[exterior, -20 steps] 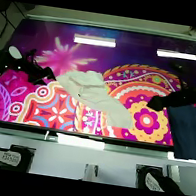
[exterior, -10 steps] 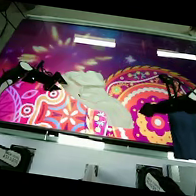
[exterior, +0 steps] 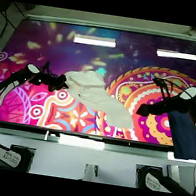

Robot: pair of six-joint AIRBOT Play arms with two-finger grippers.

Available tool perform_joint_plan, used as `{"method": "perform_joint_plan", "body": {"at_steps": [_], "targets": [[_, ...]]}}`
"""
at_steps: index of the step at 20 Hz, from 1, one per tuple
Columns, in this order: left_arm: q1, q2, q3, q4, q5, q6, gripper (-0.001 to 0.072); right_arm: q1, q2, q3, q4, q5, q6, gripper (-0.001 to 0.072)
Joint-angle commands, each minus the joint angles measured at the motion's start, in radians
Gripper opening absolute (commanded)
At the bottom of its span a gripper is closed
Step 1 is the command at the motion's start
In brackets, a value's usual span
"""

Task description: Fold the shirts.

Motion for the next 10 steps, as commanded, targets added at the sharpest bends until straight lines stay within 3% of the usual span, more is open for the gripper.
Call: {"method": "perform_joint_plan", "body": {"at_steps": [1, 8, 10], "targets": [[-0.002, 0.046, 0.002, -0.018, 0.007, 0.056, 0.0033, 0.071, -0.095, -0.009, -0.002, -0.060, -0.007, 0.0702], [-0.005, 0.135, 0.002, -0.018, -0.016, 0.099, 0.0033, 0.137, -0.272, -0.010, 0.058, -0.076, -0.021, 0.0697], [-0.008, 0.147, 0.002, -0.018, -0.019, 0.108, 0.0033, 0.137, -0.275, -0.010, 0.072, -0.065, -0.018, 0.0656]]}}
